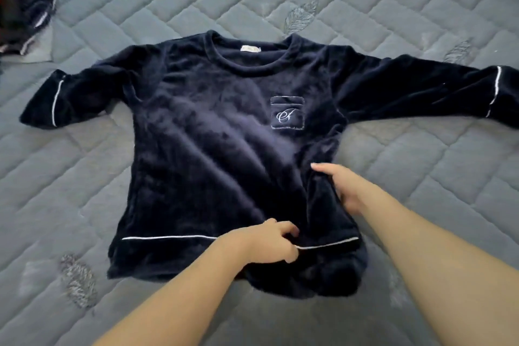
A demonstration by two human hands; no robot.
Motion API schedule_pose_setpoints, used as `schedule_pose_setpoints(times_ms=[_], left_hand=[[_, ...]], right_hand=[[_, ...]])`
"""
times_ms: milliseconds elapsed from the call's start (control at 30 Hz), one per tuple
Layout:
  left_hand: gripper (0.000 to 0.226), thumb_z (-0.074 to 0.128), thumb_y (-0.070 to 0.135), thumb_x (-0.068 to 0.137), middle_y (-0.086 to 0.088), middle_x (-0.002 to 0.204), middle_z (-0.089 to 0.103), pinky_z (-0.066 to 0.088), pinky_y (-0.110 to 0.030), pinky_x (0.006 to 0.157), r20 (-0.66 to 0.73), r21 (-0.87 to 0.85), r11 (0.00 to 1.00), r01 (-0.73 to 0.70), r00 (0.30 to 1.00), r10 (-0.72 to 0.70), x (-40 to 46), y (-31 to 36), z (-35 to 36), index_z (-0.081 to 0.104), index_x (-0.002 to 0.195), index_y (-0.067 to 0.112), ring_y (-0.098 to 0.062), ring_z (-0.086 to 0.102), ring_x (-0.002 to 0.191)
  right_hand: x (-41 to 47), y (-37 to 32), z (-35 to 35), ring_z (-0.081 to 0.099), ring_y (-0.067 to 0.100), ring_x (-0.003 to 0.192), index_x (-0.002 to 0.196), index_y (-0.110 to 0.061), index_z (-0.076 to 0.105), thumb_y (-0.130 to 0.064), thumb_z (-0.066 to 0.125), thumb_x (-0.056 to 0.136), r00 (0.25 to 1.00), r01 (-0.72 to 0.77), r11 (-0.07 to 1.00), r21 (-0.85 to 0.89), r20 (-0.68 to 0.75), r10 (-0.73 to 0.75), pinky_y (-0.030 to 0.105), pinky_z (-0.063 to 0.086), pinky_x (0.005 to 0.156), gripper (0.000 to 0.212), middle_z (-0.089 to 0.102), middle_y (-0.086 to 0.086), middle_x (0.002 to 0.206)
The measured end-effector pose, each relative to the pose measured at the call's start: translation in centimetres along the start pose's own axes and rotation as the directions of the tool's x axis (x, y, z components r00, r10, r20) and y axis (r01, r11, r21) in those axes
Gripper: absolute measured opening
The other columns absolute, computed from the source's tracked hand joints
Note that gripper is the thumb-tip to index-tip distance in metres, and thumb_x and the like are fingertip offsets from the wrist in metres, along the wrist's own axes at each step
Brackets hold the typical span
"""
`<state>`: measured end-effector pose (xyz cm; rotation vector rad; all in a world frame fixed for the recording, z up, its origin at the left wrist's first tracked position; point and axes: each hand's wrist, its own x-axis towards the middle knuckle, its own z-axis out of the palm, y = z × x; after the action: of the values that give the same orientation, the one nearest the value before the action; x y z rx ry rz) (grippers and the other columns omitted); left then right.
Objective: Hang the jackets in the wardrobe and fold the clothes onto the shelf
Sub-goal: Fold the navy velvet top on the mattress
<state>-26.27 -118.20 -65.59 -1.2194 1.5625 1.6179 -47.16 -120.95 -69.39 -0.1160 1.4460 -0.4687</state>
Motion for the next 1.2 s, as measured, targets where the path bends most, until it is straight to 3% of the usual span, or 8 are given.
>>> schedule_pose_setpoints(times_ms=[133, 233, 333, 433, 700, 800, 1000, 1200], left_hand=[[0.027, 0.050, 0.031, 0.087, 0.001, 0.115, 0.054, 0.046, -0.033, 0.083, -0.417, 0.028, 0.975, 0.220, 0.889, -0.188, 1.3, -5.6, 0.9, 0.056, 0.111, 0.021, -0.019, 0.051, 0.101], [0.035, 0.051, 0.037, 0.089, -0.002, 0.128, 0.041, 0.040, -0.041, 0.092, -0.656, 0.011, 0.941, 0.339, 0.712, -0.249, 1.5, -9.3, 1.0, 0.045, 0.120, 0.023, -0.025, 0.037, 0.112], [0.059, 0.053, 0.050, 0.084, 0.001, 0.143, 0.024, 0.033, -0.054, 0.102, -0.641, 0.064, 0.903, 0.426, 0.711, -0.290, 1.8, -11.2, 2.2, 0.030, 0.136, 0.034, -0.026, 0.023, 0.133], [0.070, 0.056, 0.053, 0.082, 0.002, 0.154, 0.014, 0.022, -0.061, 0.110, -0.664, 0.017, 0.921, 0.389, 0.693, -0.281, 2.1, -12.2, 2.9, 0.025, 0.143, 0.038, -0.025, 0.012, 0.142], [0.087, 0.058, 0.050, 0.081, -0.009, 0.161, 0.012, 0.000, -0.070, 0.113, -0.737, -0.575, 0.754, 0.318, 0.199, -0.646, 0.5, -18.4, 0.4, 0.016, 0.152, 0.022, -0.030, 0.003, 0.149], [0.086, 0.055, 0.062, 0.080, -0.011, 0.157, 0.025, 0.008, -0.064, 0.115, -0.566, -0.696, 0.594, 0.403, 0.202, -0.800, -1.3, -21.7, -2.0, 0.028, 0.148, 0.015, -0.036, 0.012, 0.146], [0.035, 0.066, 0.035, 0.089, -0.012, 0.098, 0.062, 0.044, -0.041, 0.081, -0.792, -0.501, 0.865, 0.015, 0.395, -0.465, -5.2, -23.4, -3.5, 0.045, 0.102, 0.011, -0.039, 0.060, 0.104], [0.058, 0.062, 0.037, 0.084, -0.025, 0.135, 0.040, 0.035, -0.055, 0.099, -0.780, -0.317, 0.693, 0.648, 0.237, -0.579, -9.6, -25.8, -0.8, 0.032, 0.124, 0.007, -0.043, 0.038, 0.126]], right_hand=[[-1.3, 6.3, -1.6, 0.072, 0.020, 0.096, 0.113, -0.014, 0.071, -0.042, 0.076, 0.079, 0.993, -0.095, 0.965, -0.246, 0.047, 0.110, 0.035, 0.053, 0.090, 0.044, 0.075, 0.004, 0.104], [-0.8, 8.5, -2.5, 0.071, 0.029, 0.090, 0.110, -0.009, 0.068, -0.032, 0.075, 0.083, 0.948, 0.051, 0.959, -0.280, -0.289, -0.135, 0.040, 0.057, 0.085, 0.036, 0.074, 0.011, 0.099], [-0.8, 8.1, -3.8, 0.064, 0.033, 0.093, 0.104, -0.008, 0.065, -0.035, 0.066, 0.088, 0.740, 0.168, 0.929, -0.330, -0.581, -0.340, 0.045, 0.052, 0.087, 0.031, 0.069, 0.015, 0.101], [-1.8, 9.4, -4.0, 0.060, 0.027, 0.097, 0.113, -0.012, 0.052, -0.043, 0.072, 0.083, 0.803, 0.137, 0.969, -0.207, -0.549, -0.231, 0.038, 0.049, 0.086, 0.047, 0.062, 0.007, 0.108], [-2.4, 16.5, 1.1, 0.058, 0.036, 0.111, 0.111, -0.006, 0.047, -0.026, 0.066, 0.089, 0.731, -0.118, 0.942, -0.313, -0.670, -0.132, 0.036, 0.042, 0.084, 0.035, 0.060, 0.018, 0.124], [-1.5, 15.7, 4.5, 0.055, 0.039, 0.109, 0.107, -0.009, 0.038, -0.019, 0.058, 0.095, 0.656, -0.023, 0.975, -0.220, -0.740, -0.152, 0.039, 0.040, 0.084, 0.026, 0.055, 0.021, 0.127], [-2.4, 16.2, 6.8, 0.054, 0.043, 0.114, 0.122, 0.003, 0.031, -0.035, 0.055, 0.098, 0.665, -0.117, 0.950, -0.288, -0.733, -0.140, 0.041, 0.040, 0.086, 0.051, 0.054, 0.028, 0.128], [-6.1, 17.8, 2.3, 0.046, 0.042, 0.120, 0.127, -0.006, 0.029, -0.037, 0.060, 0.092, 0.640, -0.453, 0.621, -0.640, -0.718, -0.274, 0.047, 0.043, 0.093, 0.056, 0.040, 0.022, 0.134]])
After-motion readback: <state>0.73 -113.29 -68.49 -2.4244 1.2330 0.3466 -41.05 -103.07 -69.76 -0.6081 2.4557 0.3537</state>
